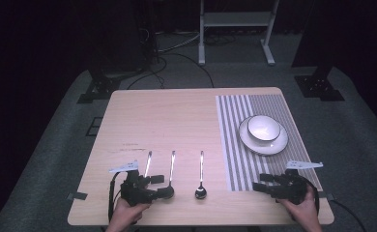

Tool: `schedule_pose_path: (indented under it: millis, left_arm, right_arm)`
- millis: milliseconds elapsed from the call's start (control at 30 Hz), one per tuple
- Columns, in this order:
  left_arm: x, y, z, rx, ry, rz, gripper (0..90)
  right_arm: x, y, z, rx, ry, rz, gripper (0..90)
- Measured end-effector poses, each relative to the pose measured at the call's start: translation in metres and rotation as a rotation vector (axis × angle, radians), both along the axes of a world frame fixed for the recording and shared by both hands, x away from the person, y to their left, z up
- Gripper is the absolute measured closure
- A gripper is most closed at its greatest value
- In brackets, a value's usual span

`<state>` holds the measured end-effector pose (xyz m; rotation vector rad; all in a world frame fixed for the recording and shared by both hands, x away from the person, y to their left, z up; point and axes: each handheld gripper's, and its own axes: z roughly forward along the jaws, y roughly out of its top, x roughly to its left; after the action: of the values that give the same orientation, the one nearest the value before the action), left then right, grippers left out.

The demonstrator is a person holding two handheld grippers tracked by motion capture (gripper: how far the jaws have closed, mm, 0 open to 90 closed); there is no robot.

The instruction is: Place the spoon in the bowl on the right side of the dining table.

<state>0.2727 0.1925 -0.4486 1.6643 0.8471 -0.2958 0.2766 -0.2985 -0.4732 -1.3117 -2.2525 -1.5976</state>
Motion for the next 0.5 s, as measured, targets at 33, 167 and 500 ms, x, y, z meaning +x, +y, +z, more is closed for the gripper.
schedule_pose_path:
  millis: [33, 167, 500]
  left_arm:
    - [0.0, -0.002, 0.0, 0.001, 0.0, -0.007, 5.5]
    - [0.004, -0.019, 0.001, -0.001, 0.01, -0.048, 5.5]
    - [0.01, -0.056, -0.004, -0.009, 0.04, -0.133, 5.5]
  right_arm:
    - [0.0, 0.0, 0.0, 0.0, 0.0, 0.0, 26.9]
    - [0.0, -0.001, 0.0, 0.001, -0.001, -0.002, 26.9]
    - [-0.001, -0.003, -0.001, 0.004, 0.001, -0.007, 26.9]
